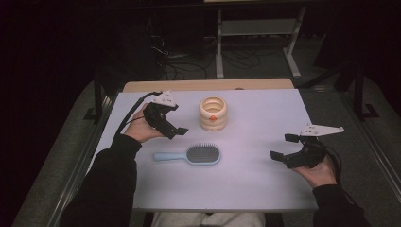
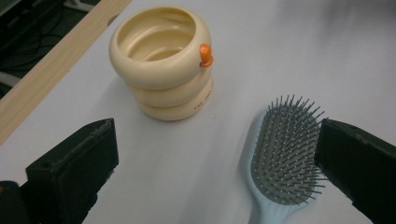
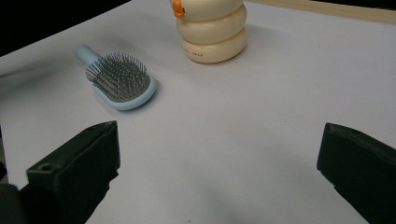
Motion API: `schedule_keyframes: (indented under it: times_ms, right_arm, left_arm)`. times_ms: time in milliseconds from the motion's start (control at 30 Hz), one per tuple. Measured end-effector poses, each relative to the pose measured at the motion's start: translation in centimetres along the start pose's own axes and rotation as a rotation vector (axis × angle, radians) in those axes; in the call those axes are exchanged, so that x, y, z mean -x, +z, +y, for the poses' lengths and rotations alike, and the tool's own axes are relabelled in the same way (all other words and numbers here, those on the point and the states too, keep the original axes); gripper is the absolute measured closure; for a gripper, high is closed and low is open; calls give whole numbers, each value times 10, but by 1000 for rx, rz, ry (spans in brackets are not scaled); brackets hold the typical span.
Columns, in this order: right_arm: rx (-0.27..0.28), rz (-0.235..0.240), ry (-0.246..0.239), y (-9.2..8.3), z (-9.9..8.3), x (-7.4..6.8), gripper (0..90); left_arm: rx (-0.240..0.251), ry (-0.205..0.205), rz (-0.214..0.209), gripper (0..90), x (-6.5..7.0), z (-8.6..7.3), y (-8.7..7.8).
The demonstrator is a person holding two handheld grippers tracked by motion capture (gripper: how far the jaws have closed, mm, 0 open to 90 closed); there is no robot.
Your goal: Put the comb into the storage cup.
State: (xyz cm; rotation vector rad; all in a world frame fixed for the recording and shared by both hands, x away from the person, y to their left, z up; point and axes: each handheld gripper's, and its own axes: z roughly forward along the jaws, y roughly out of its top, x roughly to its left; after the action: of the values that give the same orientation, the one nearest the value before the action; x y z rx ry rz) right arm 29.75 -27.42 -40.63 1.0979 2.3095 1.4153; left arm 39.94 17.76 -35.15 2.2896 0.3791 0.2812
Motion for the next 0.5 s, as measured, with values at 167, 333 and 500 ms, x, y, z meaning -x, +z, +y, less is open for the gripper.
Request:
schedule_keyframes:
  times_ms: [167, 333, 500]
  right_arm:
    - [-1, 4, -6, 1, 0, -1, 0]
    - [2, 3, 1, 0, 0, 0, 0]
    - [4, 5, -6, 1, 0, -1, 0]
  left_arm:
    - [-7, 13, -16, 0, 4, 4, 7]
    - [-19, 35, -37, 0, 9, 9, 15]
    - [-27, 54, -56, 0, 14, 12, 20]
